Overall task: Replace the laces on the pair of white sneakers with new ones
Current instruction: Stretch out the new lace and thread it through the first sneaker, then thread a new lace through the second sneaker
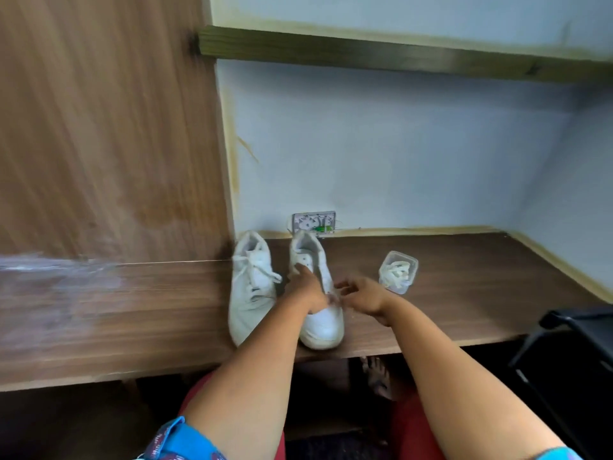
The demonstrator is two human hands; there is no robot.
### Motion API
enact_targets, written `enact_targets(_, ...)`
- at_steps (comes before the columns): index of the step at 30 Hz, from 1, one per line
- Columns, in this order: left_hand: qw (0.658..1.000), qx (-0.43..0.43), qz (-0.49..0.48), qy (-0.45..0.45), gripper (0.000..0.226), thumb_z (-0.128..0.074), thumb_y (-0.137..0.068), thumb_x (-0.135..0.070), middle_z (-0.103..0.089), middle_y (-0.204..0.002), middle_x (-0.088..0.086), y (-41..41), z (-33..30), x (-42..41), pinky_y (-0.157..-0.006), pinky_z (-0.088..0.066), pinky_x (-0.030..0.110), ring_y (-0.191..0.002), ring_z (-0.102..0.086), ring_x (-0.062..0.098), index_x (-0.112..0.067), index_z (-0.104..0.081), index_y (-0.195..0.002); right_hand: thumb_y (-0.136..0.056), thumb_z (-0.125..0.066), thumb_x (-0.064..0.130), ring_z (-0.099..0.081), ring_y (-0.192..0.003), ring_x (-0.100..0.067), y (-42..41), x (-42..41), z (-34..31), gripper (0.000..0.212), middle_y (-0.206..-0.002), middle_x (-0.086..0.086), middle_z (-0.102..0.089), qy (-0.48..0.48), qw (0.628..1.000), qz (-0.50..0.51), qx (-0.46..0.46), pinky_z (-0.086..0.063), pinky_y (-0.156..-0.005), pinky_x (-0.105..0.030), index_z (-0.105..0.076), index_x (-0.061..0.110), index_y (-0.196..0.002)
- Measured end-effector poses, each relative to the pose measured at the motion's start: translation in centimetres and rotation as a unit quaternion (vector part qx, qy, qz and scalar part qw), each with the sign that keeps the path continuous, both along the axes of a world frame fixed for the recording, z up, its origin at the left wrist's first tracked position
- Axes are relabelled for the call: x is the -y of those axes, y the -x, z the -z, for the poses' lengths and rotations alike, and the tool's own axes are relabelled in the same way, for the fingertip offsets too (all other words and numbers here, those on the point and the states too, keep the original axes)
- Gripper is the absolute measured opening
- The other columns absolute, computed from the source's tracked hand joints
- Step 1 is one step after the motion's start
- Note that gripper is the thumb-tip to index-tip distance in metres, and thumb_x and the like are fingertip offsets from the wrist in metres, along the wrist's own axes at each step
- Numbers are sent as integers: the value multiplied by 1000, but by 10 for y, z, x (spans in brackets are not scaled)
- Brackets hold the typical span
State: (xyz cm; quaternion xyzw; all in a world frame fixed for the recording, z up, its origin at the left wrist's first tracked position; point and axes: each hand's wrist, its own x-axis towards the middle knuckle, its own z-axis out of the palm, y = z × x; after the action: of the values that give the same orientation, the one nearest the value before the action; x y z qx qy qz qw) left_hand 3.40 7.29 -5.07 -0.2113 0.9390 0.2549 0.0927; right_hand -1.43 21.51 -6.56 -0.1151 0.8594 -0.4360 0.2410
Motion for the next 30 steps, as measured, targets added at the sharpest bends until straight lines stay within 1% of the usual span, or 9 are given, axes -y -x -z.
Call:
enact_targets(3, 1000, -8, -16, -13, 115, -67, -84, -48, -4, -156, 28, 12, -1, -14, -111, -33, 43, -140, -28, 40, 0, 15, -148, -87, -63, 19, -59, -103, -21, 31, -36, -13, 23, -102, -1, -63, -35, 981, 117, -150, -47, -87, -29, -66, 16, -110)
enact_targets(5, 1000, -5, -27, -8, 115, -68, -84, -47, -8, -155, 28, 19, -4, -20, -110, -34, 41, -139, -29, 39, 1, 13, -149, -90, -52, 15, -52, -115, -24, 51, -59, -19, 27, -112, -3, -61, -121, 949, 180, -229, -43, -90, -29, -66, 20, -113)
enact_targets(11, 987, -127, -37, 95, 105, -68, -84, -44, 0, -157, 18, 39, -15, -38, -109, -30, 53, -142, -13, 39, -8, 3, -152, -87, -49, 19, -42, -121, -25, 91, -81, -10, 49, -130, -5, -50, -340, 911, 92, -216, -42, -94, -34, -48, 38, -132)
enact_targets(14, 957, -235, 26, 170, 85, -64, -85, -47, -25, -147, 13, 49, -12, -44, -104, -36, 47, -134, -28, 33, -12, -20, -148, -84, -57, 27, -55, -112, -24, 107, -76, -11, 40, -122, -5, -55, -312, 926, 115, -179, -50, -91, -33, -56, 31, -124)
enact_targets(18, 954, -255, 66, 141, 68, -65, -86, -41, -36, -141, 7, 57, -2, -51, -101, -35, 43, -131, -31, 29, -17, -33, -142, -88, -54, 20, -63, -89, -23, 116, -74, -13, 27, -107, -5, -64, -282, 927, 134, -209, -55, -79, -33, -68, 26, -111)
enact_targets(23, 932, -347, 90, -60, 62, -63, -88, -20, -46, -141, 9, 71, -4, -60, -108, -34, 43, -133, -39, 28, -9, -37, -143, -84, -59, 33, -49, -98, -21, 92, -42, -44, 14, -89, -2, -68, -91, 924, 41, -369, -44, -77, -32, -70, 28, -90)
enact_targets(26, 909, -362, 66, -197, 37, -49, -87, -2, -61, -106, 8, 67, -17, -57, -82, -49, 38, -102, -60, 30, -12, -47, -122, -83, -62, 24, -53, -82, -24, 58, -14, -64, 9, -77, 0, -69, -18, 896, -16, -443, -39, -73, -32, -71, 21, -82)
enact_targets(28, 897, -346, 47, -272, 21, -44, -91, -4, -60, -87, 9, 58, -27, -51, -60, -46, 33, -78, -61, 28, -16, -44, -109, -82, -67, 24, -58, -74, -18, 45, -11, -76, 8, -70, 0, -66, 61, 905, 13, -421, -40, -67, -26, -67, 18, -88)
enact_targets(30, 886, -339, 31, -314, 9, -46, -96, -9, -58, -81, 3, 49, -34, -44, -58, -42, 25, -70, -56, 15, -17, -47, -101, -81, -72, 33, -55, -63, -11, 41, -13, -80, 27, -66, -2, -62, 155, 936, 35, -315, -41, -63, -21, -58, 22, -102)
